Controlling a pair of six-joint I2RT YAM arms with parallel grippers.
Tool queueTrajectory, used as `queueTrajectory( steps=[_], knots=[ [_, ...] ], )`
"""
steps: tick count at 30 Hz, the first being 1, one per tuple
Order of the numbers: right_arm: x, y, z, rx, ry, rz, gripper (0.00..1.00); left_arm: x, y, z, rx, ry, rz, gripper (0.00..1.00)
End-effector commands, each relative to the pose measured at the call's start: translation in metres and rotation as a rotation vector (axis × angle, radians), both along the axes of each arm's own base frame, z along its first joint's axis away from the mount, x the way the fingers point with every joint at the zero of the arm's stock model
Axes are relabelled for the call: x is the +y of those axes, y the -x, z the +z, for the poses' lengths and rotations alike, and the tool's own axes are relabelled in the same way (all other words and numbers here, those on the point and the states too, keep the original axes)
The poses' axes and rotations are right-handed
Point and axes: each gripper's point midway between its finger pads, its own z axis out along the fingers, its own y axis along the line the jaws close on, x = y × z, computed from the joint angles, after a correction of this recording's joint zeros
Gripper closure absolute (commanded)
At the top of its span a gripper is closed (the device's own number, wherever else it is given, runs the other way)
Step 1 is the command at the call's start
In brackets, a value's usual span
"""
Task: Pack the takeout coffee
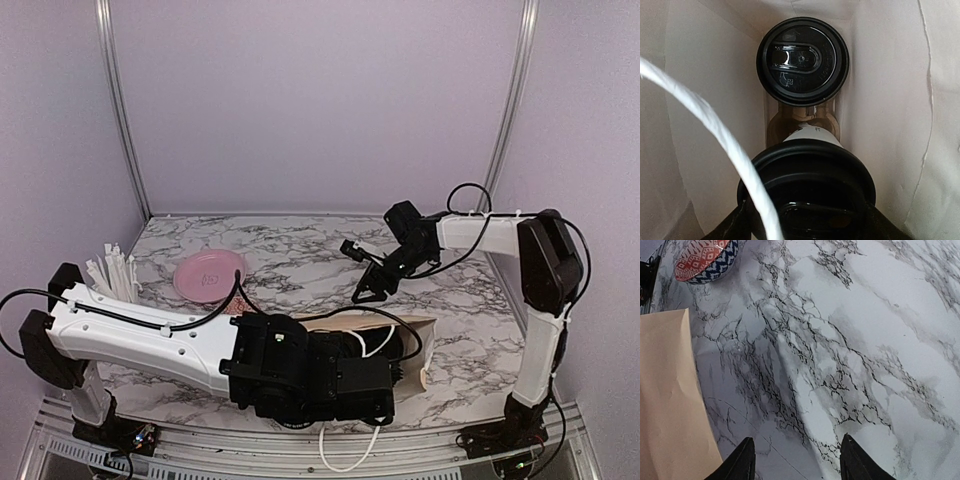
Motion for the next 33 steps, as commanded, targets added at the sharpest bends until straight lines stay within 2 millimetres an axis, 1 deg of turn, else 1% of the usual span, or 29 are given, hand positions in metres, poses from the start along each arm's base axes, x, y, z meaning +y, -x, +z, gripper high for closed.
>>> queueTrajectory(
  steps=[1, 6, 10, 15, 18, 21, 28, 33],
  knots=[
    [0.01, 0.008, -0.017, 0.047, 0.002, 0.031, 0.44, 0.0, -0.006, 0.015, -0.045, 0.051, -0.011, 0.48],
    [0.016, 0.017, -0.026, 0.075, 0.011, 0.063, 0.44, 0.011, -0.018, 0.009, -0.077, 0.024, 0.012, 0.49],
    [0.019, 0.018, -0.03, 0.089, 0.01, 0.081, 0.44, 0.014, -0.027, 0.015, -0.103, 0.031, 0.028, 0.49],
    [0.021, 0.022, -0.041, 0.133, 0.01, 0.099, 0.44, 0.016, -0.038, 0.018, -0.113, 0.063, 0.027, 0.5],
    [0.021, 0.024, -0.045, 0.147, 0.009, 0.103, 0.44, 0.019, -0.043, 0.012, -0.099, 0.067, 0.032, 0.5],
    [0.021, 0.026, -0.045, 0.153, 0.004, 0.105, 0.43, 0.02, -0.045, 0.004, -0.089, 0.056, 0.026, 0.5],
    [0.026, 0.03, -0.043, 0.178, -0.031, 0.12, 0.43, 0.015, -0.048, -0.003, -0.082, 0.066, 0.003, 0.5],
    [0.029, 0.036, -0.046, 0.19, -0.029, 0.135, 0.43, 0.015, -0.054, -0.01, -0.078, 0.067, 0.0, 0.5]
  ],
)
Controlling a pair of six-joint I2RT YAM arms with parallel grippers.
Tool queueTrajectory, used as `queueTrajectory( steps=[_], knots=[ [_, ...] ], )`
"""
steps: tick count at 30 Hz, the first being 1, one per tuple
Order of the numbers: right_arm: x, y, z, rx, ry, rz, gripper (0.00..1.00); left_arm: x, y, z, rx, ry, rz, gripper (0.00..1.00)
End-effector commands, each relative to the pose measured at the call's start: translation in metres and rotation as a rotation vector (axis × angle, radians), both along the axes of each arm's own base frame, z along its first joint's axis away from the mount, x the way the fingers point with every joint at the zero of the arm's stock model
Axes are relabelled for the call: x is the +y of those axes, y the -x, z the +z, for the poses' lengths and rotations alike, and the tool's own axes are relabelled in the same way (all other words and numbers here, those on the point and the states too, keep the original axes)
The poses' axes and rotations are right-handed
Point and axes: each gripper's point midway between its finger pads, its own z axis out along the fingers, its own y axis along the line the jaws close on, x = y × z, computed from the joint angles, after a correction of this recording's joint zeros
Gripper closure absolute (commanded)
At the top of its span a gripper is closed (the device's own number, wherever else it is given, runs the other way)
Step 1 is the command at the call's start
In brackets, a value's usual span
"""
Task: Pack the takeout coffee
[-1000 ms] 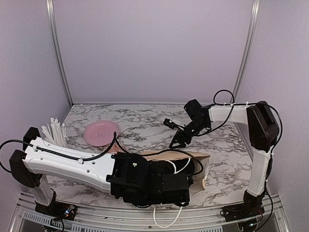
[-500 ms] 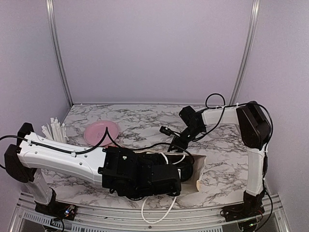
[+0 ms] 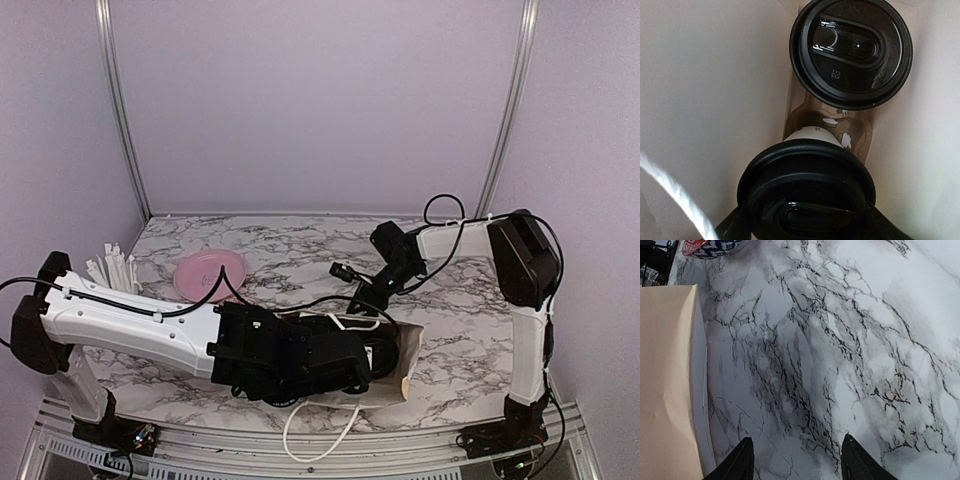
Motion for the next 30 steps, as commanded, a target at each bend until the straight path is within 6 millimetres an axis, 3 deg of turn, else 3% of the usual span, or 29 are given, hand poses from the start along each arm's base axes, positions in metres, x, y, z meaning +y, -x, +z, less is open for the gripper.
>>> queueTrajectory(
  steps=[1, 15, 26, 30],
  knots=[
    [0.01, 0.009, 0.001, 0.021, -0.024, 0.043, 0.42, -0.001, -0.008, 0.002, 0.007, 0.042, -0.005, 0.5],
    [0.011, 0.01, -0.003, 0.032, -0.016, 0.049, 0.42, -0.003, -0.018, -0.018, 0.047, 0.036, -0.022, 0.51],
    [0.01, 0.01, -0.002, 0.025, -0.011, 0.046, 0.42, -0.006, -0.003, -0.007, 0.097, 0.08, -0.066, 0.54],
    [0.01, 0.01, -0.002, 0.024, -0.012, 0.051, 0.42, -0.003, -0.009, -0.013, 0.061, 0.047, -0.047, 0.54]
  ],
)
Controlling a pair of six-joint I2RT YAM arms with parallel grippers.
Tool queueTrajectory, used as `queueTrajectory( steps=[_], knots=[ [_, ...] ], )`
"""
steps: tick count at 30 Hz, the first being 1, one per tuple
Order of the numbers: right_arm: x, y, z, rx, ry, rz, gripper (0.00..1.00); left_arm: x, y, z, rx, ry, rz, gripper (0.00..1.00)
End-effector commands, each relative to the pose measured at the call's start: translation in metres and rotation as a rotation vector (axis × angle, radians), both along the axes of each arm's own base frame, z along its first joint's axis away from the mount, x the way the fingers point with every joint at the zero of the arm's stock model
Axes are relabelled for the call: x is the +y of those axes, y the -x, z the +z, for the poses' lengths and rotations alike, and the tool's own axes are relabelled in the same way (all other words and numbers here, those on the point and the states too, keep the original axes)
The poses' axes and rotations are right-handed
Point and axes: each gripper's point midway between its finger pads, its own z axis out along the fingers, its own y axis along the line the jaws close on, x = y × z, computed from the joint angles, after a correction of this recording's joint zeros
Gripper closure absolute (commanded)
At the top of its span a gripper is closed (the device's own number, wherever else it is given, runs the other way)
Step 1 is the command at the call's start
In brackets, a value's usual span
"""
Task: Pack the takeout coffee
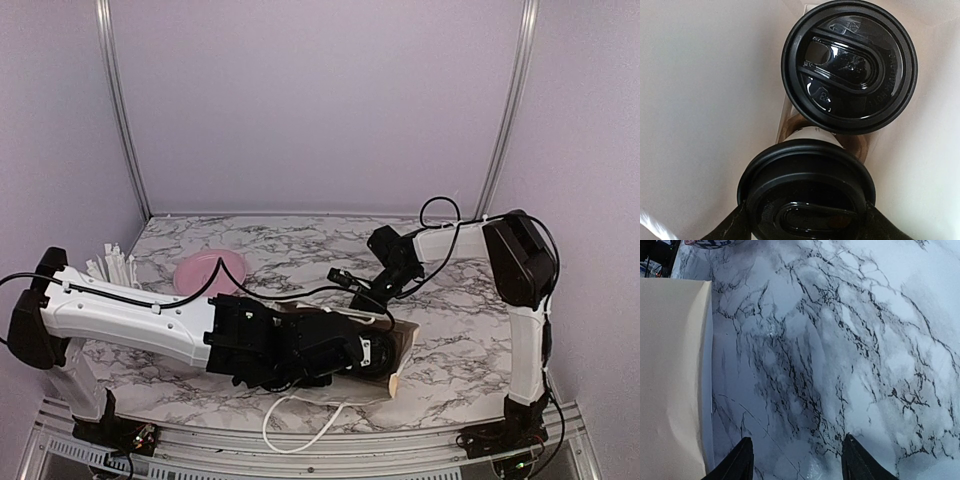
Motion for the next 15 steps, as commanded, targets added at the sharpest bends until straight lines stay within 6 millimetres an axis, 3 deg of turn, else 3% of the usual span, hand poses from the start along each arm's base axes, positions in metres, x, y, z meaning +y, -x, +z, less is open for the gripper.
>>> queueTrajectory(
  steps=[1, 15],
  knots=[
    [0.007, 0.001, 0.006, 0.0, -0.018, 0.022, 0.42, 0.005, -0.002, -0.004, -0.026, -0.026, 0.008, 0.54],
    [0.018, 0.028, 0.014, 0.015, -0.081, 0.135, 0.42, 0.011, -0.01, -0.026, -0.017, -0.084, 0.024, 0.54]
  ],
)
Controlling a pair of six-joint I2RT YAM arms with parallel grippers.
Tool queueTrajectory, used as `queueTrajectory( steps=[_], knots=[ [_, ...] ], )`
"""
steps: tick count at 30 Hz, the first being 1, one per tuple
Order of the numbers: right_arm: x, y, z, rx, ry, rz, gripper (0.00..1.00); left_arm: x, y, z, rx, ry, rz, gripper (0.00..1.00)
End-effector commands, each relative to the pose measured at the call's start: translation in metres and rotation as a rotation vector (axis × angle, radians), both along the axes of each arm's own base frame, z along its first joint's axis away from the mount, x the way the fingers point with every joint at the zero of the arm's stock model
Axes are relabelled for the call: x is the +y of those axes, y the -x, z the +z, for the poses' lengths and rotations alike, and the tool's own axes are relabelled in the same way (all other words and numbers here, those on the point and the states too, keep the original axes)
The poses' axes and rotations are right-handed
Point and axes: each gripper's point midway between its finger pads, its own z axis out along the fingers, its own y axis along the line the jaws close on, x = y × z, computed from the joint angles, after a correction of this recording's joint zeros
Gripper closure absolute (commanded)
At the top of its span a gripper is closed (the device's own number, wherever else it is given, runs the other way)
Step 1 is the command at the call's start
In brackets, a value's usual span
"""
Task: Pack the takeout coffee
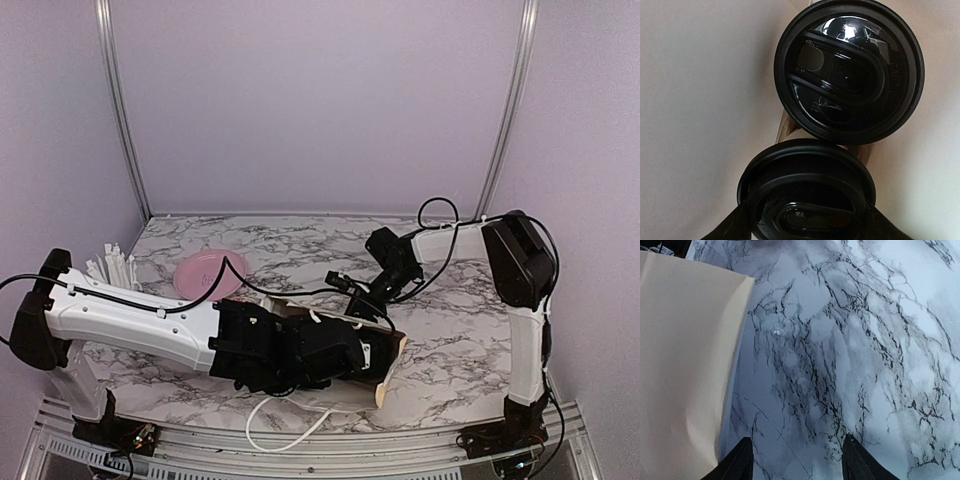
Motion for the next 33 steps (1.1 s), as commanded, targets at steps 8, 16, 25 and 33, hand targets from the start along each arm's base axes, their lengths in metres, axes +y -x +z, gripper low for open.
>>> queueTrajectory(
  steps=[8, 16, 25, 33],
  knots=[
    [0.005, 0.005, 0.008, 0.028, -0.007, 0.029, 0.41, 0.007, -0.003, -0.019, 0.077, -0.033, -0.005, 0.53],
    [-0.041, -0.04, 0.04, -0.068, 0.019, -0.101, 0.37, 0.001, -0.003, -0.01, 0.204, -0.013, -0.025, 0.53],
    [-0.079, -0.044, 0.066, -0.133, 0.038, -0.182, 0.36, -0.005, 0.001, -0.025, 0.399, -0.047, -0.029, 0.53],
    [-0.088, -0.036, 0.071, -0.137, 0.031, -0.195, 0.36, -0.007, 0.009, -0.022, 0.506, -0.071, -0.02, 0.54]
  ],
)
